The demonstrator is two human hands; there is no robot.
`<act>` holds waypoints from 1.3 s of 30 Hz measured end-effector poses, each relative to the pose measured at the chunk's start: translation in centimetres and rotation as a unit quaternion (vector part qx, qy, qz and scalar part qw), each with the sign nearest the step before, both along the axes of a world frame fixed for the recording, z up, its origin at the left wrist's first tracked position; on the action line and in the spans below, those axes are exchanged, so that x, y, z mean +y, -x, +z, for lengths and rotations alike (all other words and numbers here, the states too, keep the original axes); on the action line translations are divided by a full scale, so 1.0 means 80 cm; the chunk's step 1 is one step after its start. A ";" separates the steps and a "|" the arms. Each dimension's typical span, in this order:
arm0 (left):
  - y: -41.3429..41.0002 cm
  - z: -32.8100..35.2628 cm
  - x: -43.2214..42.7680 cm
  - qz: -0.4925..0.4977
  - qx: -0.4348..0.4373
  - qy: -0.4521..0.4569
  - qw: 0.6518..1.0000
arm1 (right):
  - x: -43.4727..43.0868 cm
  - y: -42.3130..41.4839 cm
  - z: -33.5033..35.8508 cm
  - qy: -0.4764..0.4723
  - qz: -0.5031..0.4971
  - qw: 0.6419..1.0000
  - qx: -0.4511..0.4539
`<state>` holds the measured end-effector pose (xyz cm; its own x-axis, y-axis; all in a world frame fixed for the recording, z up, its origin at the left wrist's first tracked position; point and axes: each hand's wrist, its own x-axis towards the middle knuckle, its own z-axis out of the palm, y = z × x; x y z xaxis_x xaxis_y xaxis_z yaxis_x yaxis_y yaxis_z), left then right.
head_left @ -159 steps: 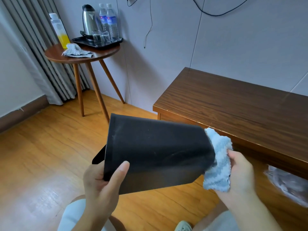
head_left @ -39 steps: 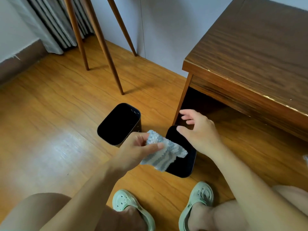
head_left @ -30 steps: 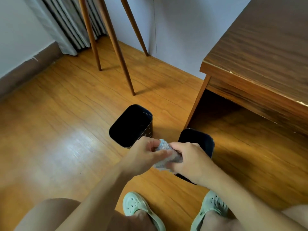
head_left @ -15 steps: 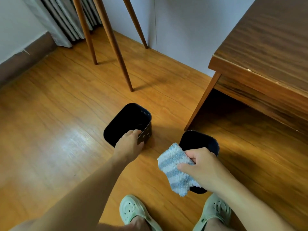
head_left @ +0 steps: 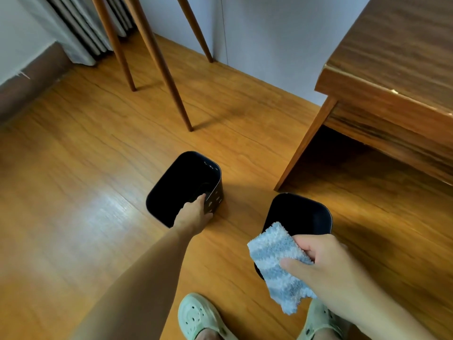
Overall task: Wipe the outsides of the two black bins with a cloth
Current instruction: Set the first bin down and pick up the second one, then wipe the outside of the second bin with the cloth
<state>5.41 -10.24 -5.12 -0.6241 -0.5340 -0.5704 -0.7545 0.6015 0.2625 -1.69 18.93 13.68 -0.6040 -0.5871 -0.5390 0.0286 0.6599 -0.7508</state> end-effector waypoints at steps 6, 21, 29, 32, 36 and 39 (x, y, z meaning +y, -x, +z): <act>-0.005 0.007 -0.007 0.020 0.043 0.007 0.999 | 0.007 0.004 0.000 -0.009 0.009 1.000 0.007; -0.035 0.256 -0.012 0.238 0.182 -0.218 0.929 | -0.012 0.028 0.062 0.039 -0.093 0.993 -0.065; -0.088 0.383 0.080 0.392 0.310 -0.342 0.796 | -0.023 0.035 0.138 0.174 -0.228 0.955 -0.072; -0.090 0.392 0.113 0.412 0.331 -0.329 0.782 | -0.025 0.026 0.156 0.182 -0.233 0.955 -0.007; -0.084 0.386 0.146 0.396 0.333 -0.323 0.792 | -0.014 0.014 0.160 0.135 -0.214 0.956 0.151; -0.084 0.378 0.160 0.397 0.326 -0.352 0.782 | -0.009 0.007 0.159 0.122 -0.224 0.929 0.270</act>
